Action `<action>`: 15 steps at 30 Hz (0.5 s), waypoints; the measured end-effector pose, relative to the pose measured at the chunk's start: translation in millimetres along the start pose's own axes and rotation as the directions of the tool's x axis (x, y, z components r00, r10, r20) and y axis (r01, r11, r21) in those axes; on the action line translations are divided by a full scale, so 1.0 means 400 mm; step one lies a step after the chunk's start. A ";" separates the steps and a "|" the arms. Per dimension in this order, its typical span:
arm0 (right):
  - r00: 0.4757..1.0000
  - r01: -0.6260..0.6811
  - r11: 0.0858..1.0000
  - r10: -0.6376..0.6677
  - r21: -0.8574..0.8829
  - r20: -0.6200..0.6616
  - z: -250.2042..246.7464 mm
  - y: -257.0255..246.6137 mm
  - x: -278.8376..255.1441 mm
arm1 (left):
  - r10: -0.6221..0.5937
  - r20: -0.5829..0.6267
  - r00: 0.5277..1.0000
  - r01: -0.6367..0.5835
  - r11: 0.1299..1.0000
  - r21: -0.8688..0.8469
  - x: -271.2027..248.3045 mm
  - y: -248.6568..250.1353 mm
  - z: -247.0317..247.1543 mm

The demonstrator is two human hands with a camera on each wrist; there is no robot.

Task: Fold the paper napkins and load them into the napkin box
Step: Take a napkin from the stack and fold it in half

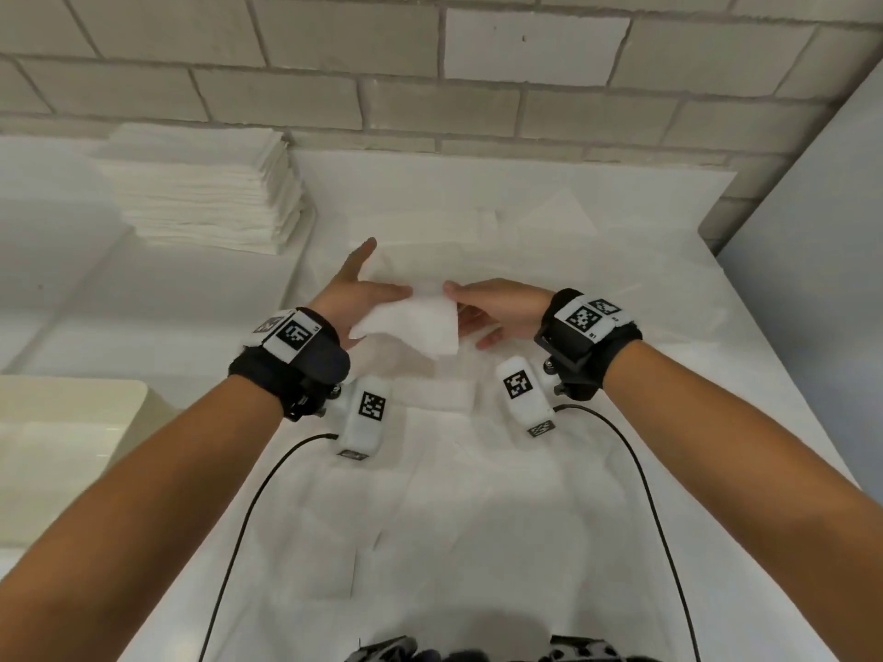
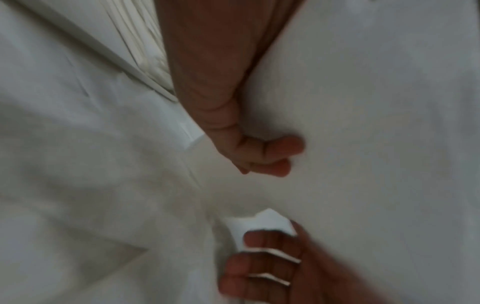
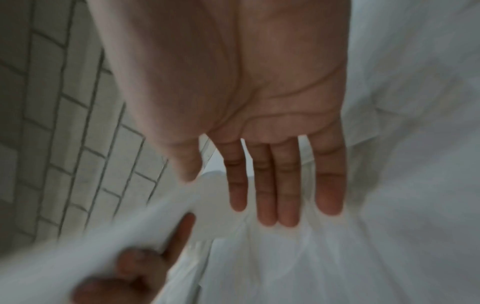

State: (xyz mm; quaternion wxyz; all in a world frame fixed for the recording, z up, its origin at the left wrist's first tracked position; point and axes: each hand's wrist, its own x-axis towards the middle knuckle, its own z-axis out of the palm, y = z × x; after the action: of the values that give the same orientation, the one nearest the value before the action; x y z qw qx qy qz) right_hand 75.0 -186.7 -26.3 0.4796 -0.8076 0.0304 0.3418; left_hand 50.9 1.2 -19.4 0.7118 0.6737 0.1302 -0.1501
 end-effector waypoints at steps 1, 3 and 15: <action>0.999 -0.020 1.000 0.020 -0.009 -0.038 0.004 -0.001 0.000 | 0.020 0.004 1.000 -0.020 1.000 0.009 -0.015 -0.001 -0.012; 0.990 -0.061 0.974 0.030 -0.220 -0.141 0.006 0.004 0.003 | 0.024 -0.002 1.000 -0.024 0.997 0.071 -0.040 -0.007 -0.037; 0.958 -0.205 0.718 0.010 -0.665 -0.285 0.034 -0.011 0.044 | -0.032 -0.207 0.978 0.054 0.993 0.100 -0.045 -0.091 -0.061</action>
State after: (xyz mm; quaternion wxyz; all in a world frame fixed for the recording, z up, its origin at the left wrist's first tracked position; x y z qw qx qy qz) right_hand 83.3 -168.6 -37.4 0.1165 -0.9621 0.0117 0.2465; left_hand 20.5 24.7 -47.3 0.6547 0.7191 0.2092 -0.1020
